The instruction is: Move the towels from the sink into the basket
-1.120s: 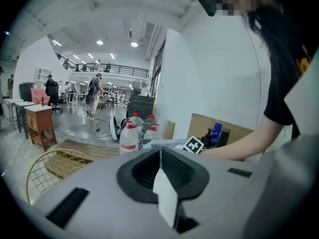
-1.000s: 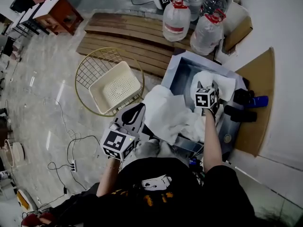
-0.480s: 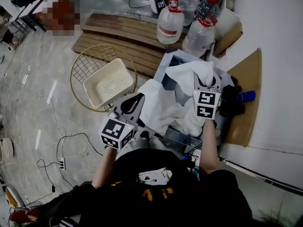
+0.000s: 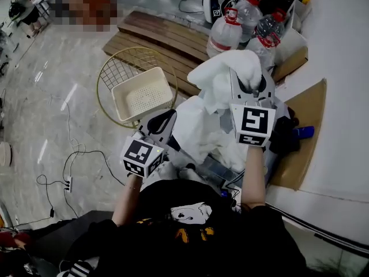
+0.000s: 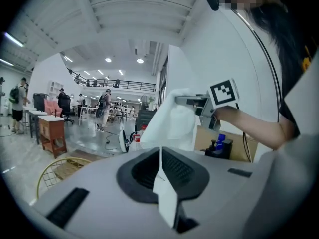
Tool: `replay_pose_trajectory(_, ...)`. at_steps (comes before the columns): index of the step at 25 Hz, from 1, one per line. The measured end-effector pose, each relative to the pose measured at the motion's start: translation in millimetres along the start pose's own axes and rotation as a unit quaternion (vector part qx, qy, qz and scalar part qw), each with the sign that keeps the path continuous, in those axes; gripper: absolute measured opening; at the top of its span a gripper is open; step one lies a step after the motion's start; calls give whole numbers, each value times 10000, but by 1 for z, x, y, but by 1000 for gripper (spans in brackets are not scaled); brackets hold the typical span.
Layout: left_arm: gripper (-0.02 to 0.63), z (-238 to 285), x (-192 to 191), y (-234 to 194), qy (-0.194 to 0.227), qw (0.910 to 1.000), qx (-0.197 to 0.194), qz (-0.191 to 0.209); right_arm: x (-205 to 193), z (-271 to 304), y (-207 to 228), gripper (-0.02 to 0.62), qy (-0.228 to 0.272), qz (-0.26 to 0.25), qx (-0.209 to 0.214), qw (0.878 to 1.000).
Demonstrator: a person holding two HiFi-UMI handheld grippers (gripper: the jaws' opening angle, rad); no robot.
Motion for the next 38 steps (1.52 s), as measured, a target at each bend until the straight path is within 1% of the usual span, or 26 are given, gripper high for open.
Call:
replay_pose_trajectory(5,18,-20,-6,-28,18,9992,370,-161,45,38,-30,185,497,-190,335,9980)
replay_pose_trajectory(8,18,-29,-10,-53,-23,9983,528,-237,68,63,-55,185,699,-175,556,9958)
replay_pose_trajectory(11,18,-38,-15,-84,-25,9973,666,-303,82,90,-85,185,816,-43,786,9935)
replay_pose_trajectory(14,18,-47,-20,-115,-83,9964,765,-342,85,121,-119,186,785,113,1049,9913)
replay_pose_trajectory(16,18,-52,-23,-135,-116,9962,788,-351,79,142,-144,185,675,219,1247,9896)
replay_pose_trajectory(19,18,-57,-31,-164,-160,9958,827,-367,55,175,-183,186,310,366,1553,9867)
replay_pose_trajectory(22,18,-59,-39,-191,-223,9951,841,-462,17,209,-224,186,-182,419,1882,9811)
replay_pose_trajectory(24,18,-58,-45,-208,-262,9949,829,-514,-16,233,-253,187,-518,303,2181,9741)
replay_pose_trajectory(27,18,-54,-51,-229,-348,9948,785,-547,-74,260,-292,190,-1086,-141,2563,9604)
replay_pose_trajectory(30,18,-48,-58,-249,-418,9948,746,-555,-136,279,-324,192,-1718,-669,2843,9408)
replay_pose_trajectory(32,18,-45,-64,-260,-487,9946,729,-557,-179,287,-344,196,-2169,-1039,3060,9211)
replay_pose_trajectory(35,18,-39,-76,-275,-608,9939,709,-594,-242,290,-372,204,-2799,-1524,3432,8836)
replay_pose_trajectory(37,18,-35,-83,-285,-695,9930,720,-624,-277,290,-389,210,-3243,-1561,3636,8592)
replay_pose_trajectory(38,18,-33,-87,-291,-733,9926,728,-637,-294,291,-395,217,-3493,-1450,3693,8489)
Point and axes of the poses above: the fingertips, and each gripper's own axes: z forward along the fingers, y to its right, x out of its top, the point moved 8 cm from there along -z, backward along the fingers, and after that the axes turned 3 degrees about x, right-handed, at the moved point
